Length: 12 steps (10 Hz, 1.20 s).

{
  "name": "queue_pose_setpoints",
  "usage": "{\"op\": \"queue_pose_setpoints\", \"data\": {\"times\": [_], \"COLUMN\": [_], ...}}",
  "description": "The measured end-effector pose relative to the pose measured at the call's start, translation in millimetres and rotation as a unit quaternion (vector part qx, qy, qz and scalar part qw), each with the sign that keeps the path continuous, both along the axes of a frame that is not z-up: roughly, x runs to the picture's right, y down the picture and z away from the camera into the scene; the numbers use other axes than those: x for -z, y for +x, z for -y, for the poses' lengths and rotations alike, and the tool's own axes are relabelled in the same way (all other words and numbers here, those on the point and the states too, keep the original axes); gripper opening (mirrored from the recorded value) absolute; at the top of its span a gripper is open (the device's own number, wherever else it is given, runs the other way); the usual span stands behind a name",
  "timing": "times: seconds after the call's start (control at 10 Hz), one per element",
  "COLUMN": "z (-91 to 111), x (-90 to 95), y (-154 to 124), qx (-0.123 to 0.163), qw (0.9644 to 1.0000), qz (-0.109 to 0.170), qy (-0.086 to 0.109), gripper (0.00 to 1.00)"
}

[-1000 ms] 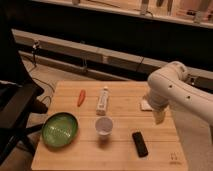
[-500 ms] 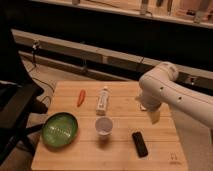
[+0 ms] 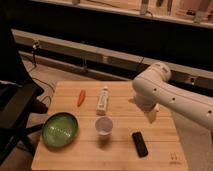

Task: Pick up the ceramic cup

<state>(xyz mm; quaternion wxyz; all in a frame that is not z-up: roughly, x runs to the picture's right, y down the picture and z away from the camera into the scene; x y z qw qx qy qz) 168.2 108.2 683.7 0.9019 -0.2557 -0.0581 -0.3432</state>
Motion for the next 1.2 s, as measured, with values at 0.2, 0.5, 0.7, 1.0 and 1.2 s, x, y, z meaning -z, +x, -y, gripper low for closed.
{"op": "queue_pose_setpoints", "data": {"times": [0.2, 0.5, 0.7, 1.0, 1.2], "z": [-3, -7, -9, -12, -13], "x": [0.8, 1.1, -0.9, -1.7, -2.6], "y": [-11, -19, -34, -41, -47], "qx": [0.039, 0.071, 0.098, 0.123, 0.134], "qw": [0.9989, 0.9965, 0.9932, 0.9891, 0.9869], "qz": [0.024, 0.043, 0.062, 0.078, 0.086], "qy": [-0.006, -0.012, -0.015, -0.022, -0.025], "gripper": [0.80, 0.80, 0.80, 0.80, 0.80]}}
